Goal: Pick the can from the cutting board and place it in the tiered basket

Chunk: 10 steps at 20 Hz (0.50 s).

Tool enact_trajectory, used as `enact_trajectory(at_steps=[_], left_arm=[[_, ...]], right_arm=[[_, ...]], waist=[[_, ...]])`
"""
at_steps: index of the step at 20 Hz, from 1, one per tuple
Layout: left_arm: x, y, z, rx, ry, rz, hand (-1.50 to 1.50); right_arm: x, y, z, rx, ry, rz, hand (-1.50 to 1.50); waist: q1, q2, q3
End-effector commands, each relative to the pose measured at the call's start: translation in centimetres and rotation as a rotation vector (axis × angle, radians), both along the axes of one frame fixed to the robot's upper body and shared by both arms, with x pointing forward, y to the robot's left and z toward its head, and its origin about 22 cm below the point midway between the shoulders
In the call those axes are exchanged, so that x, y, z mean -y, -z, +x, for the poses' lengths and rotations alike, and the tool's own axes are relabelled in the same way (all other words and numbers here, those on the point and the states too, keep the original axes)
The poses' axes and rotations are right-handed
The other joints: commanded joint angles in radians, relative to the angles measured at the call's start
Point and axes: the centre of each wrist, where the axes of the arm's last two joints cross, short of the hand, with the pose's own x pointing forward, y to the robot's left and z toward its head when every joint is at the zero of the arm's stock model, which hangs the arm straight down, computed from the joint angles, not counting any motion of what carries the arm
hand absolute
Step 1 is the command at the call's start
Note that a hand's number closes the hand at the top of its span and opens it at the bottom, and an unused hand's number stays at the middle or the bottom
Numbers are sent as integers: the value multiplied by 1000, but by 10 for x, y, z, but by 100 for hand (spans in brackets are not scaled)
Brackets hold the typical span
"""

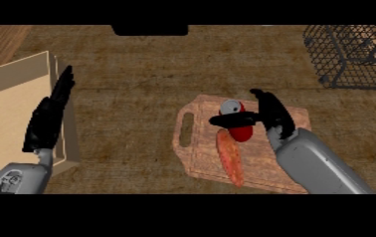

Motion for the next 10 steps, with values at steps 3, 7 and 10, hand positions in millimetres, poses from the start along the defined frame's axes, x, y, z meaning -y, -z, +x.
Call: enact_trajectory(at_steps=[3, 7, 10], left_arm=[[15, -6, 9, 1, -9, -21, 0], [0, -11, 10, -15, 14, 0, 0], [-1, -6, -2, -19, -2, 4, 0]], right_arm=[[-20, 4, -1, -184, -65, -76, 150], [-23, 7, 4, -159, -58, -170, 150], [-34, 4, 11, -114, 23, -44, 150]], waist=[[4, 8, 1], [2, 8, 0], [8, 7, 1]])
